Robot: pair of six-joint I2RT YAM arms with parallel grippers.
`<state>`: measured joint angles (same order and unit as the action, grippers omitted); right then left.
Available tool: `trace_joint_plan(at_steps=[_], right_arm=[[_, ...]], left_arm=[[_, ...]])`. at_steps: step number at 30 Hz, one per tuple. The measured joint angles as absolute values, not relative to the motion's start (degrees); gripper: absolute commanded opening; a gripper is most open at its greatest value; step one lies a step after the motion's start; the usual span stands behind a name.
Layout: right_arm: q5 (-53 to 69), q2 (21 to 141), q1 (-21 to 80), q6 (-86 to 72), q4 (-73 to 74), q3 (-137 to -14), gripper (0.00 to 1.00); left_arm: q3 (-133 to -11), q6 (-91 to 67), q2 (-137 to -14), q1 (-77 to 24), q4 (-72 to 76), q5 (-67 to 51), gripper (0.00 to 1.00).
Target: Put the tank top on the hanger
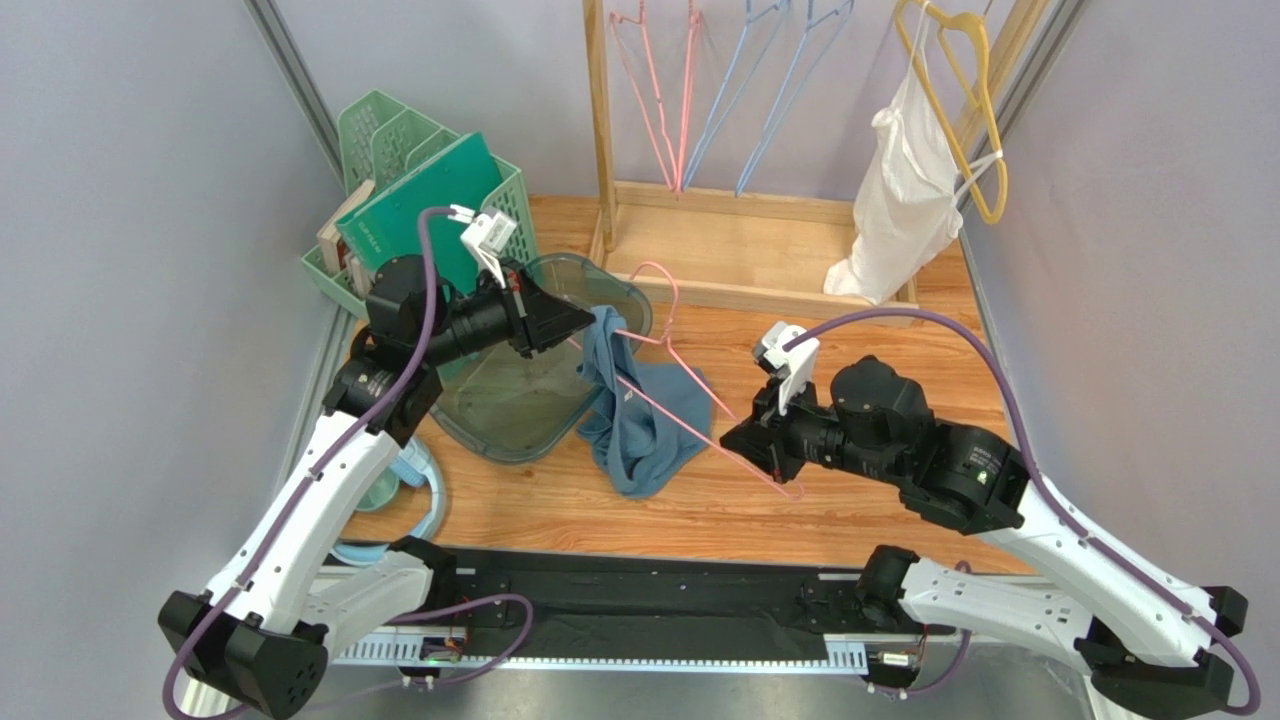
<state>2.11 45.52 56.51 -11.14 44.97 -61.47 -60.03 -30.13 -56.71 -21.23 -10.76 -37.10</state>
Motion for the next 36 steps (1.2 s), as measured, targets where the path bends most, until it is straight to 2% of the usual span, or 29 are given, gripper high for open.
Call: trace_joint_plan(at_steps=[7,9,10,11,13,17,24,31,36], right_arm=[[2.3,42.1,56.5,-11.2,43.9,-60.3,0.00],[2.2,41.3,56.5,-11.3,43.9,-60.2,0.00],[2.1,40.9,56.5,-11.3,43.9,-60.2,0.00],[2.1,40.8,56.5,-11.3,43.9,-60.1,0.00],[2.0,40.6,56.5,-11.3,43.9,-59.9,0.00],[2.0,40.6,56.5,-11.3,43.9,-59.7,0.00],[2.0,40.6,56.5,-11.3,43.9,-59.5,0.00],[3.0,40.6,56.5,-11.0,43.9,-59.5,0.00],[5.2,41.2,56.5,-10.5,43.9,-59.5,0.00]], left_arm=[[-59.2,-29.0,-57.2,-21.2,-11.6,-37.3,0.00],[-57.9,-28.6,-57.2,-21.2,-12.2,-37.1,0.29],[-57.3,-28.1,-57.2,-21.2,-12.6,-36.9,0.57],[-56.8,-27.9,-57.2,-21.2,-13.2,-36.8,0.67],[-56.3,-26.6,-57.2,-21.3,-14.4,-36.6,0.83],[-56.1,-25.2,-56.4,-21.2,-16.3,-35.5,0.97],[-57.3,-20.4,-52.5,-21.2,-22.9,-31.1,0.98],[-59.3,-12.6,-47.5,-21.2,-28.3,-28.3,0.91],[-62.0,-6.6,-46.5,-21.2,-28.1,-32.4,0.89]])
